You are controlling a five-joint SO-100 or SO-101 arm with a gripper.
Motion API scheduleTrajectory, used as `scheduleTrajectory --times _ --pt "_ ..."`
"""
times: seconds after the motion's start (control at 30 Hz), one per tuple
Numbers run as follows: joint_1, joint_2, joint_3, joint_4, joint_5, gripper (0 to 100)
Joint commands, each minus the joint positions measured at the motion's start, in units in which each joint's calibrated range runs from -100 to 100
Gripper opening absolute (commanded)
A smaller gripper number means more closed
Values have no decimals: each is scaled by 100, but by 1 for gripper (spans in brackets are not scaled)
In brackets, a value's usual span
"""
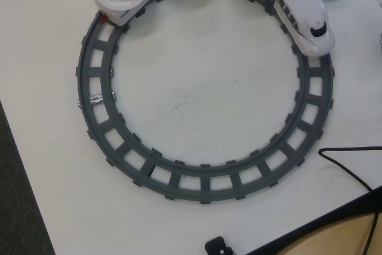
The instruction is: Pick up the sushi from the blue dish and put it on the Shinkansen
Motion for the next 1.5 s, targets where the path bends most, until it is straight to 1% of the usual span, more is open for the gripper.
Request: scheduleTrajectory --times 0.0,1.17,1.23,1.3,1.47 --pt "28 -35 -25 0 24 33" --pt "-52 74 -61 -68 -28 33" --pt "-52 375 -142 -120 -34 33" --pt "10 1026 -385 -453 -34 33" --pt "19 3606 -1408 -1703 -34 34"
